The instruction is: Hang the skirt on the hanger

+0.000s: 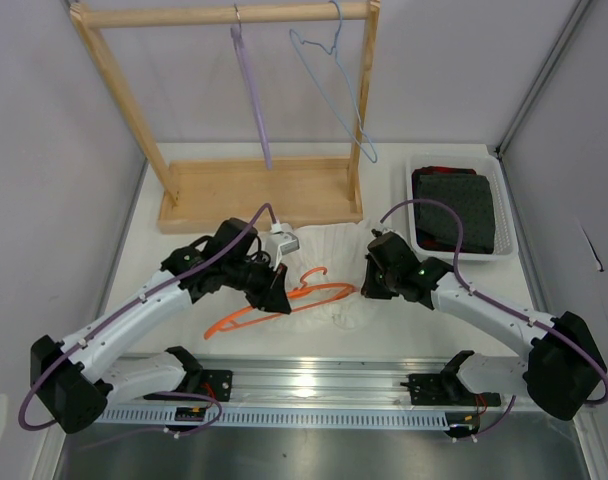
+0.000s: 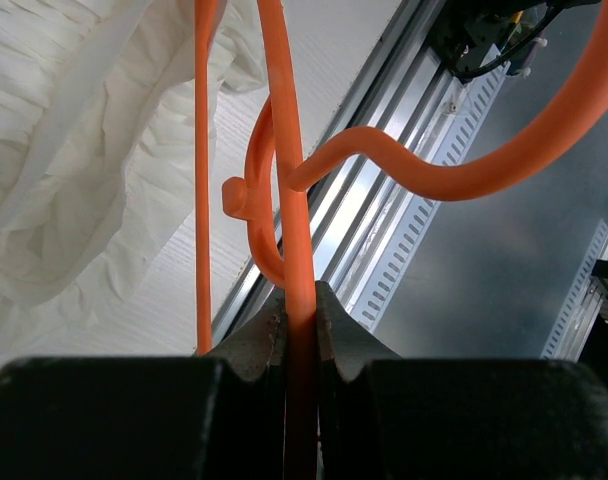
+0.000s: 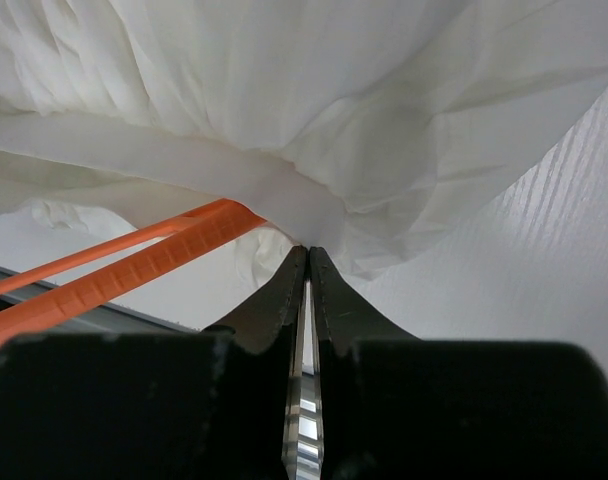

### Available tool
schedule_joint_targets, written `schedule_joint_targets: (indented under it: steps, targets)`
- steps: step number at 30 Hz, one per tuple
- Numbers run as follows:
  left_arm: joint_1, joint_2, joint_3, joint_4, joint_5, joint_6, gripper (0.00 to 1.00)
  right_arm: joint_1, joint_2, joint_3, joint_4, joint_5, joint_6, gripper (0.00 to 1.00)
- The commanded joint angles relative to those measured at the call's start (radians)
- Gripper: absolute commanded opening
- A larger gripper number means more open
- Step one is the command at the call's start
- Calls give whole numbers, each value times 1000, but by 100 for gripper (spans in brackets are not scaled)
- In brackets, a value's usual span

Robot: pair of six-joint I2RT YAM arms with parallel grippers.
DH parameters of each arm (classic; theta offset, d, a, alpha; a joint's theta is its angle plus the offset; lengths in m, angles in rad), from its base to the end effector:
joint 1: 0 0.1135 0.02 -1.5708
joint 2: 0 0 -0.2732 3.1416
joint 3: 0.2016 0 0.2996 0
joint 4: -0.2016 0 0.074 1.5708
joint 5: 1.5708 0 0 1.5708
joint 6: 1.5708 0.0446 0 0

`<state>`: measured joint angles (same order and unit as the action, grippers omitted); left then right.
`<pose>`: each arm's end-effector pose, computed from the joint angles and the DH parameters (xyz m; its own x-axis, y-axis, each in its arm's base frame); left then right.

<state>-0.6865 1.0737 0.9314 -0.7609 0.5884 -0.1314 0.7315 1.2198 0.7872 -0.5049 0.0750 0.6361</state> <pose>0.1835 -0.1824 0.2841 -0.7061 0.4377 -0.5567 0.7066 0.4871 -0.5132 0.2164 0.1898 0.2059 -0.8586 0.0253 -0.5119 -0.1529 0.9406 0.3030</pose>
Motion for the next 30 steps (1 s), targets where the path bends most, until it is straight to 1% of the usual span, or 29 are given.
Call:
schedule_joint_targets:
  steps: [1, 10, 22, 27, 30]
  targets:
    - [-11, 2, 14, 74, 54, 3, 0, 8, -14, 47, -20, 48, 2, 7]
    - [-10, 66, 10, 176, 99, -4, 0, 9, -14, 196, -113, 78, -41, 6]
    - [-10, 192, -17, 405, 142, -36, 0, 49, -5, 260, -156, 92, -30, 3]
    - [-8, 285, -16, 494, 172, -71, 0, 85, 3, 290, -178, 117, -26, 3]
    - [-7, 333, -6, 544, 182, -91, 0, 92, 9, 273, -170, 124, -15, 3]
